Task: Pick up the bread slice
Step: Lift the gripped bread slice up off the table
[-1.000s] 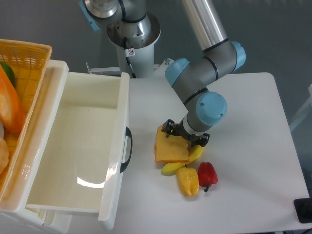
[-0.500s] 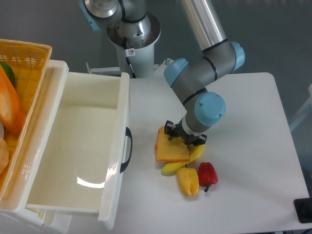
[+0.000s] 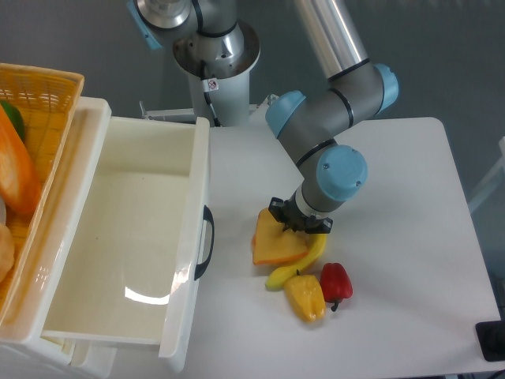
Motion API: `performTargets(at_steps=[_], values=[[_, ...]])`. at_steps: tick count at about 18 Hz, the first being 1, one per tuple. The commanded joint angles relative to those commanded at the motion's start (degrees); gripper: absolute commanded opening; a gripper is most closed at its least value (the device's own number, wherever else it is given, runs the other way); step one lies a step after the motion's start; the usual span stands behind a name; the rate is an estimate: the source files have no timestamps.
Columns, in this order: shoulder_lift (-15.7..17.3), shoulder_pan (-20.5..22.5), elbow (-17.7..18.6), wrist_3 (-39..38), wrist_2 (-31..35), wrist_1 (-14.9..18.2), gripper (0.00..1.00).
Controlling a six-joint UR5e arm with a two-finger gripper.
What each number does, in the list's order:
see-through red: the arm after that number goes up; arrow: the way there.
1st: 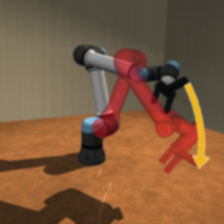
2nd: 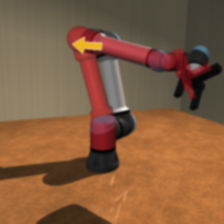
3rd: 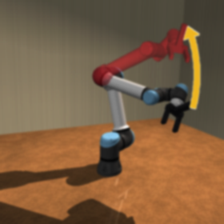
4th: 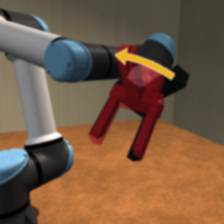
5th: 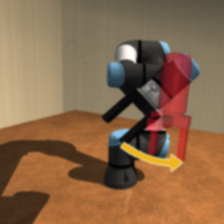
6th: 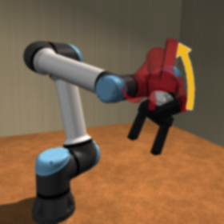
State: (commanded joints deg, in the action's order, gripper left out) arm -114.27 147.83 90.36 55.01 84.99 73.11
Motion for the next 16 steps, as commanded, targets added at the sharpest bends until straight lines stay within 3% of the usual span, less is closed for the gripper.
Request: performTargets(at_steps=[3, 11, 16], values=[[1.8, -0.1, -3.3, 2.0, -0.2, 3.5, 0.0], [7.4, 1.1, -4.0, 15.6, -0.2, 3.6, 0.0], [9.0, 1.1, -4.0, 18.6, 0.0, 3.7, 0.0]])
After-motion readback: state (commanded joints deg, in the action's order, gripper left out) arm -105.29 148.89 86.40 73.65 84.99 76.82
